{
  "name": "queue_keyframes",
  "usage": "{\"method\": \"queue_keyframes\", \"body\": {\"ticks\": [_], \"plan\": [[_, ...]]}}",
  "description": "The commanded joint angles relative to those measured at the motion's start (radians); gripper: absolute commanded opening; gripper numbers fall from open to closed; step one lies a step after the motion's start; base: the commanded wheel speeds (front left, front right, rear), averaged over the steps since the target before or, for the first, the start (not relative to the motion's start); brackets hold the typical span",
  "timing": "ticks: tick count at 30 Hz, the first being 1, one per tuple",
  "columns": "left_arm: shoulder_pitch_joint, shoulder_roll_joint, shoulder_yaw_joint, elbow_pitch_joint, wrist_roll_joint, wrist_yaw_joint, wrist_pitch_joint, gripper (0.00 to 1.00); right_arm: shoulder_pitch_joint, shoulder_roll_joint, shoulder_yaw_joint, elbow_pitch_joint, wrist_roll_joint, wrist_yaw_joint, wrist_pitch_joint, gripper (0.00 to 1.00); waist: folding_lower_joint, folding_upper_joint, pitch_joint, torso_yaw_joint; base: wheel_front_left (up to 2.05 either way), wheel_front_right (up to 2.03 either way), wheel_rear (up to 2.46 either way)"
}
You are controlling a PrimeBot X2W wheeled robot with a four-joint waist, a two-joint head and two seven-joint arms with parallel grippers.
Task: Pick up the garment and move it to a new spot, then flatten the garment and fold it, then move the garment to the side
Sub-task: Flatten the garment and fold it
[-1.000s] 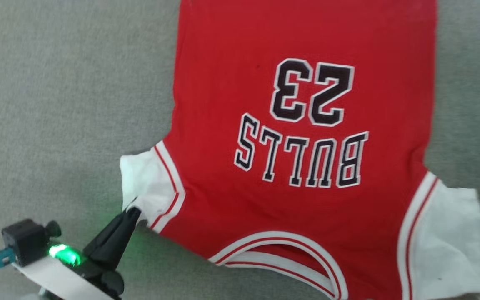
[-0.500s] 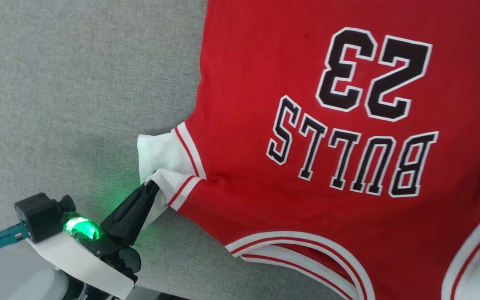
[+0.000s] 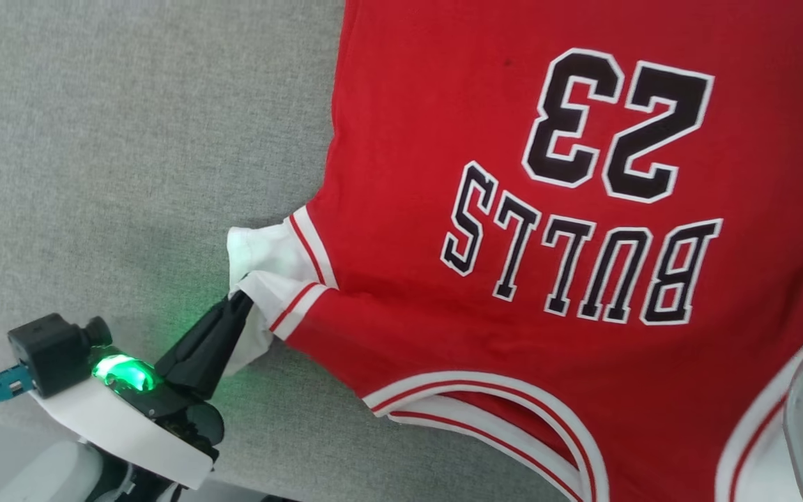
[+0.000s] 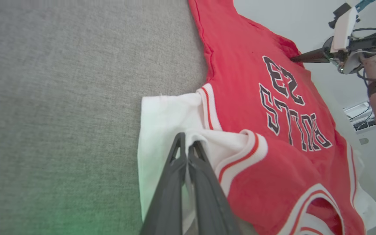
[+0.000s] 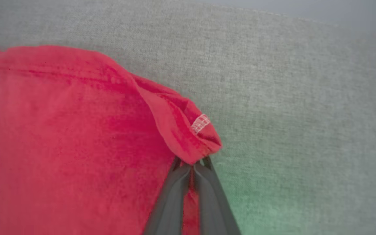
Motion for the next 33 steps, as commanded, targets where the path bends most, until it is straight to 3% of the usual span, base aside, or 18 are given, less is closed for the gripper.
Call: {"method": "queue_keyframes", "body": {"ticks": [1, 9, 18, 25, 33], "plan": [[0.01, 0.004, 0.013, 0.004, 0.001, 0.003, -0.002, 0.0, 0.027, -0.007, 0.004, 0.006, 0.016, -0.001, 0.0, 0.0, 0.0, 0.0, -0.033, -0.024, 0.0, 0.0, 0.0], [0.071, 0.022, 0.054, 0.026, 0.009, 0.003, -0.002, 0.0, 0.143, -0.091, 0.09, -0.115, 0.177, -0.001, 0.096, 0.0, 0.0, 0.0, -0.139, -0.097, 0.0, 0.0, 0.0], [0.116, 0.044, 0.071, 0.065, -0.006, 0.003, -0.002, 0.0, 0.514, -0.218, 0.116, -0.462, 0.423, -0.001, 0.233, 0.0, 0.0, 0.0, -0.239, -0.153, 0.0, 0.0, 0.0], [0.148, 0.05, 0.099, 0.094, -0.005, 0.003, -0.002, 0.0, 0.919, -0.178, 0.081, -0.708, 0.542, -0.001, 0.298, 0.0, 0.0, 0.0, -0.295, -0.189, 0.0, 0.0, 0.0], [0.183, 0.051, 0.123, 0.106, -0.006, 0.003, -0.002, 0.0, 1.243, -0.131, 0.151, -0.844, 0.619, -0.001, 0.335, 0.0, 0.0, 0.0, -0.328, -0.209, 0.0, 0.0, 0.0]]}}
